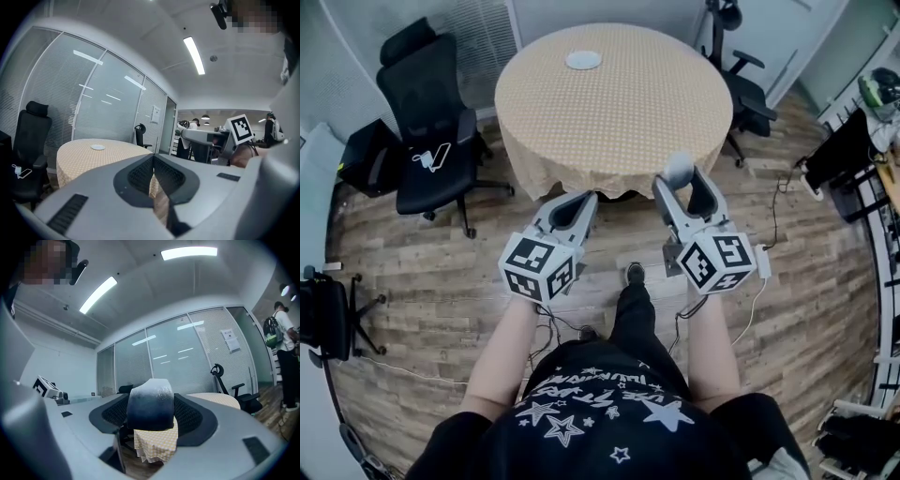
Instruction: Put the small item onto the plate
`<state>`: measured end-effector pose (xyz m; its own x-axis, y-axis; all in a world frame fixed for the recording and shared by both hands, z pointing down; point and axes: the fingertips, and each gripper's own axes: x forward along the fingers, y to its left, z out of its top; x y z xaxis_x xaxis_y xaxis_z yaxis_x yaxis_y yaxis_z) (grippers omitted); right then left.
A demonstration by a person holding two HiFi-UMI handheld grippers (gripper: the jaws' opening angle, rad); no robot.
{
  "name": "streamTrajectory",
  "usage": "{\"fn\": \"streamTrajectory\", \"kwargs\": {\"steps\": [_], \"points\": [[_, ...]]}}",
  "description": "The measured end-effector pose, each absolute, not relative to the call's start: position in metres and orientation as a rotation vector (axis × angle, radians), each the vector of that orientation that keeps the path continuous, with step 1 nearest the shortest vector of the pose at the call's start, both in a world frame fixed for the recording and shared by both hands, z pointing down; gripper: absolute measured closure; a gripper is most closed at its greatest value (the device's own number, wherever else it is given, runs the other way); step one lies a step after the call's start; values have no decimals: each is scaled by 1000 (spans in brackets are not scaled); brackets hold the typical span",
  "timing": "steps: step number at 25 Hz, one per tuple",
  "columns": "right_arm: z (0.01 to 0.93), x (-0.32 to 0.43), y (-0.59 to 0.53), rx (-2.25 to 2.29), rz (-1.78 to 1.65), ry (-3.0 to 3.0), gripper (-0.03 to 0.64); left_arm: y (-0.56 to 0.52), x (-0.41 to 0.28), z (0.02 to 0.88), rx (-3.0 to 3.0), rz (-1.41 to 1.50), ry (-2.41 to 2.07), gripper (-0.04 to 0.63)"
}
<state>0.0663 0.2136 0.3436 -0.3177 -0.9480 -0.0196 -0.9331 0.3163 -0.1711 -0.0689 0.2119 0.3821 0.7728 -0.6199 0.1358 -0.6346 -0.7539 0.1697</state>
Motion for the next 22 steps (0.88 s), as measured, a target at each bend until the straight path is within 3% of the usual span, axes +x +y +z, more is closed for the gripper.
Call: {"fn": "streamTrajectory", "kwargs": {"steps": [22], "points": [[366, 120, 59, -1585, -350, 2538, 304, 82, -19, 381, 2701, 158, -1164, 591]]}}
